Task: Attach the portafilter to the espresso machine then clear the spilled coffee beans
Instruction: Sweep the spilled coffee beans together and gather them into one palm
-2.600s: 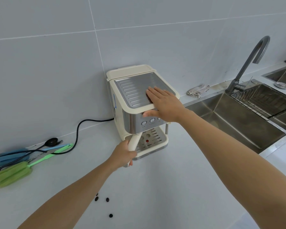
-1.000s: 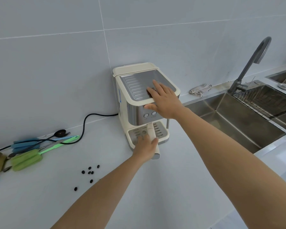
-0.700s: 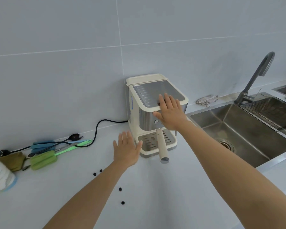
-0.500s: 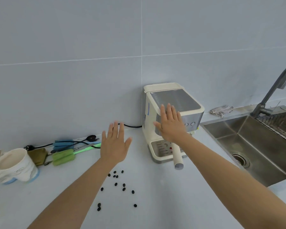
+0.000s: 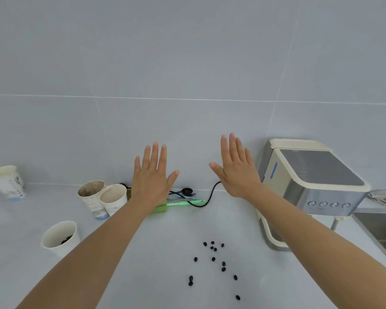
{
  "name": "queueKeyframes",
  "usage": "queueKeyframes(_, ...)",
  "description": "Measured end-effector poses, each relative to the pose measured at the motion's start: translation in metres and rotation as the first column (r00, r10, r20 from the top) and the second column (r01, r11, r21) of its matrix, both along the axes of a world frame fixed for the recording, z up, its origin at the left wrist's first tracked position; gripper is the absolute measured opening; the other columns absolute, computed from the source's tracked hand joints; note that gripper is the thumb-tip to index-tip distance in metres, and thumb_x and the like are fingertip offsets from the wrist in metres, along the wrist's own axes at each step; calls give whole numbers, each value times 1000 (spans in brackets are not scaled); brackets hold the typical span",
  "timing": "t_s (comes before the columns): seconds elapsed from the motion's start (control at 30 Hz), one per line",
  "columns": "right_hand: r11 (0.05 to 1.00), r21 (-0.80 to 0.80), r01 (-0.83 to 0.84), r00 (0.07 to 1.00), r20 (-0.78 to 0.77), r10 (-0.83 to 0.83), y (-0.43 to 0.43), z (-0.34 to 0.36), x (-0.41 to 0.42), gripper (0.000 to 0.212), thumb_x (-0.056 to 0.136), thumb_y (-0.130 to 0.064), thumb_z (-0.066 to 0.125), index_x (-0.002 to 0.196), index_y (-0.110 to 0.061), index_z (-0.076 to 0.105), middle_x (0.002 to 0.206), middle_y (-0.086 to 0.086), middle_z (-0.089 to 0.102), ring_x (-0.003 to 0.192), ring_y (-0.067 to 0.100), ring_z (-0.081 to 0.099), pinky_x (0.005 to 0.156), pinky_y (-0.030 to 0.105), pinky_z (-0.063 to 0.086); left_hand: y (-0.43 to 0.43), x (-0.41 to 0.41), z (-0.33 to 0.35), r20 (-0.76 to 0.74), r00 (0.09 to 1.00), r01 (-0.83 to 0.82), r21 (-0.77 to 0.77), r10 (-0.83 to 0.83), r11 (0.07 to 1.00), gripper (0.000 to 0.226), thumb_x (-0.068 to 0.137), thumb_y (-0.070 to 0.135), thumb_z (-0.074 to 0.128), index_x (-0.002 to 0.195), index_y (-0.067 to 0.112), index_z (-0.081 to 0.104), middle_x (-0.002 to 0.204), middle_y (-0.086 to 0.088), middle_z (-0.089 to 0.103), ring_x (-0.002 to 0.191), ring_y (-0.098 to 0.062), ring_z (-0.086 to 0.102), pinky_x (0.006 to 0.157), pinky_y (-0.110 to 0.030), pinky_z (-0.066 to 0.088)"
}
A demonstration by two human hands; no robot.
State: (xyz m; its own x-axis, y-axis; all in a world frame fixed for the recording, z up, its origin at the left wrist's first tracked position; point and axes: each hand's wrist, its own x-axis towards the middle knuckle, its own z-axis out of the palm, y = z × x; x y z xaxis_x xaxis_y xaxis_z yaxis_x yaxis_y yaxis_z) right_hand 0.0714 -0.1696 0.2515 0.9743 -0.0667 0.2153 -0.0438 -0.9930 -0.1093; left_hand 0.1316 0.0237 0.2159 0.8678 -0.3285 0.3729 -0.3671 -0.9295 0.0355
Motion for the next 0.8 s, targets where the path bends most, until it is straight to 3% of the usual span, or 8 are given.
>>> queueKeyframes(0.07, 1000, 8, -3, 1000, 13, 3, 7, -1, 3, 82, 83, -60, 0, 144, -10, -18, 155, 13, -20, 144, 27, -15, 117, 40, -4, 9, -1, 0, -2, 1000, 4, -23, -4, 1000, 107, 65, 68, -32, 148, 10, 2, 158, -13, 4, 145, -31, 3, 116, -46, 7)
queueKeyframes(0.13, 1000, 24, -7, 1000, 7, 6, 12, -7, 5, 79, 88, -59, 7, 144, -10, -19, 155, 12, -20, 144, 26, -15, 117, 40, -4, 13, -1, -3, -21, 1000, -2, -18, 1, 1000, 101, 74, 65, -25, 147, 7, 15, 155, -16, 18, 143, -34, 17, 114, -48, 17)
queueKeyframes(0.23, 1000, 8, -27, 1000, -5, 27, 17, -22, 5, 107, 59, -75, -27, 144, -9, -21, 155, 12, -19, 144, 27, -14, 117, 40, -2, 18, -2, -17, -32, 999, -16, -3, 16, 1000, 83, 91, 55, -3, 135, 1, 43, 138, -20, 49, 125, -38, 49, 102, -51, 38)
queueKeyframes(0.33, 999, 24, -23, 999, -47, 24, 19, -46, 1, 124, 42, -78, -40, 143, -8, -21, 156, 11, -18, 144, 27, -13, 117, 41, -1, 21, -4, -40, -60, 998, -3, 14, 4, 1000, 74, 93, 52, 0, 134, 5, 39, 134, -18, 54, 121, -35, 54, 92, -51, 47)
queueKeyframes(0.5, 999, 28, -16, 986, -163, 20, 22, -91, -20, 111, 40, -76, -43, 129, -10, -33, 155, 11, -20, 144, 26, -15, 117, 39, -5, 22, -22, -93, -131, 991, 12, 47, -6, 999, 68, 94, 52, 0, 133, 7, 34, 133, -16, 56, 121, -34, 54, 100, -50, 38)
queueKeyframes(0.8, 999, 46, 13, 908, -419, 7, 23, -170, -72, 113, 33, -74, -47, 126, -13, -35, 135, 2, -39, 142, 24, -21, 116, 40, -8, 26, -69, -182, -440, 897, 88, 105, -33, 991, 69, 94, 52, 1, 129, 8, 40, 126, -12, 63, 113, -29, 61, 86, -48, 51)
